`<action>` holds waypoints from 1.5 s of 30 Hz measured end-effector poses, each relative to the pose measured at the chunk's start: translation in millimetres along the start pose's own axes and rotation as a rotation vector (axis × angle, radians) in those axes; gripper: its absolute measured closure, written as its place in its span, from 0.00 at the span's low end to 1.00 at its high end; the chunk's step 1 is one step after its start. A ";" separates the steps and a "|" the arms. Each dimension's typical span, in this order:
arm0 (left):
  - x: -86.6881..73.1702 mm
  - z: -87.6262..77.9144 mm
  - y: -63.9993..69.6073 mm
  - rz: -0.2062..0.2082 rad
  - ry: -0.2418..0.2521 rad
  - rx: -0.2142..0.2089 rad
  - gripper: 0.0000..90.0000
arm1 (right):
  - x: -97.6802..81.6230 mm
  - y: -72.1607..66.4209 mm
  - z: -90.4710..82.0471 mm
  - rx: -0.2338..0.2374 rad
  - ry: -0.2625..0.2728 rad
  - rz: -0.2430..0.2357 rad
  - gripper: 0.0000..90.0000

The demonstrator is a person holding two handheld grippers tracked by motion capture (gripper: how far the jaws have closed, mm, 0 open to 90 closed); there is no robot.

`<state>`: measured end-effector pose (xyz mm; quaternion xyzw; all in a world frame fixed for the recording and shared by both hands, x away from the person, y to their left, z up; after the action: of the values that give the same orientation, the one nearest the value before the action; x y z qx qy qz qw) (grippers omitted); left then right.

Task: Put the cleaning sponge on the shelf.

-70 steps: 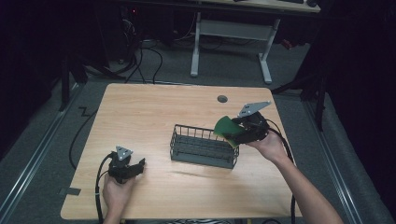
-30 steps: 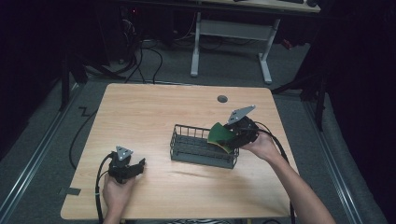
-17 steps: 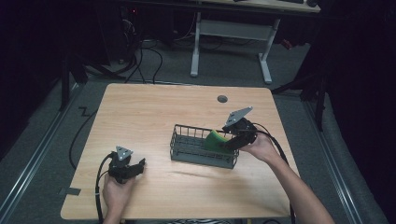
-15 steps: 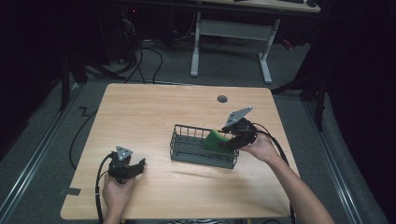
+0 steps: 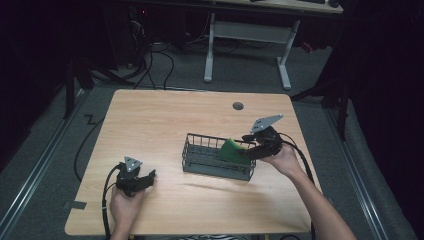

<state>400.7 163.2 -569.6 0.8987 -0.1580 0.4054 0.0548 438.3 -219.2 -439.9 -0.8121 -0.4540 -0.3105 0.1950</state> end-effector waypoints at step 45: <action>0.0 0.0 0.0 0.000 0.000 -0.001 0.36 | -50.9 -4.2 -87.4 -0.172 0.252 0.235 0.47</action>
<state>400.8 163.2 -569.6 0.8987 -0.1582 0.4053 0.0554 385.9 -300.8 -410.6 -0.8280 -0.2997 -0.4225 0.2149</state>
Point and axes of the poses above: each handheld gripper's, and its own axes: z roughly forward along the jaws, x roughly out of its top, y roughly to its right, the point moved 5 cm from there along z, roughly forward along the jaws, and after that the axes turned 4 degrees about x, right-handed, at the moved point
